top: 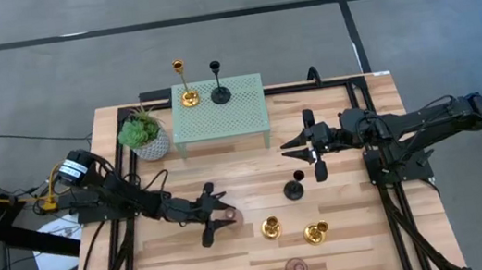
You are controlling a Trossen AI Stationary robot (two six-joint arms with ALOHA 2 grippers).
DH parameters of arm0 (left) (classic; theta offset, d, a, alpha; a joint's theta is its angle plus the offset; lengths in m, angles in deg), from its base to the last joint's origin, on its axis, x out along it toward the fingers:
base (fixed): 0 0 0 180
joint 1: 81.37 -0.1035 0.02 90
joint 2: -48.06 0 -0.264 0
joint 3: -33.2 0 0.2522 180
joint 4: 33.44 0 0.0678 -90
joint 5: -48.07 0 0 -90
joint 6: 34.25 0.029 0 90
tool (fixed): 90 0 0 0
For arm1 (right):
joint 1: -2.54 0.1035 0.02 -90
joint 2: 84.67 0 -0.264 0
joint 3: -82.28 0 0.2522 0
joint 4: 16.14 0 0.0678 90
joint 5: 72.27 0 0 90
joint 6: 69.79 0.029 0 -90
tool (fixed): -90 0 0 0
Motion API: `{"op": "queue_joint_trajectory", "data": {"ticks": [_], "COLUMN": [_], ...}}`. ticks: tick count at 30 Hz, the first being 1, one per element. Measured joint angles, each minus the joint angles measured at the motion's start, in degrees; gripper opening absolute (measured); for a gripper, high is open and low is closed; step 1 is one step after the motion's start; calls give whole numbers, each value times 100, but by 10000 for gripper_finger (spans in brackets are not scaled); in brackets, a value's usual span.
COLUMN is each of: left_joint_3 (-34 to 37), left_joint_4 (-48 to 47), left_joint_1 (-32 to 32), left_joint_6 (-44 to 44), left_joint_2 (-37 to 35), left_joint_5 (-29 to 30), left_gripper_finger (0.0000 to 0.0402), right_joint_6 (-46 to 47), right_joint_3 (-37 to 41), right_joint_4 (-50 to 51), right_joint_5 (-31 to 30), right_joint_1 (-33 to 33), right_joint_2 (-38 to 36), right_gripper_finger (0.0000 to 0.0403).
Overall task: Pick & Place candle stick holders
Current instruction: Put the middle pink glass candle holder on the shelf
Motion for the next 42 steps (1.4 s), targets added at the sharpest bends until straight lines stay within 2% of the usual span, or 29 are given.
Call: {"op": "queue_joint_trajectory", "data": {"ticks": [4,10,16,20,26,33,42], "left_joint_3": [-264,-702,-1063,-1363,-1932,-2752,-3600], "left_joint_4": [-1065,-2500,-3565,-4255,-4289,-4563,-4709], "left_joint_1": [-110,-336,-852,-1269,-1735,-2179,-3193], "left_joint_6": [-60,-36,161,282,672,1172,1190], "left_joint_2": [-380,-1360,-2421,-2748,-2576,-2183,-1551], "left_joint_5": [-1,85,74,52,-269,-267,-272], "left_gripper_finger": [175,175,175,175,175,175,175], "right_joint_6": [0,0,0,1,1,2,4], "right_joint_3": [-5,-7,-4,-2,-2,-2,0], "right_joint_4": [70,132,235,320,388,403,517], "right_joint_5": [-2,-2,-1,0,-1,-2,-1], "right_joint_1": [2,2,1,1,1,1,2], "right_joint_2": [0,-2,0,0,-1,11,11], "right_gripper_finger": [75,75,75,75,75,75,75]}}
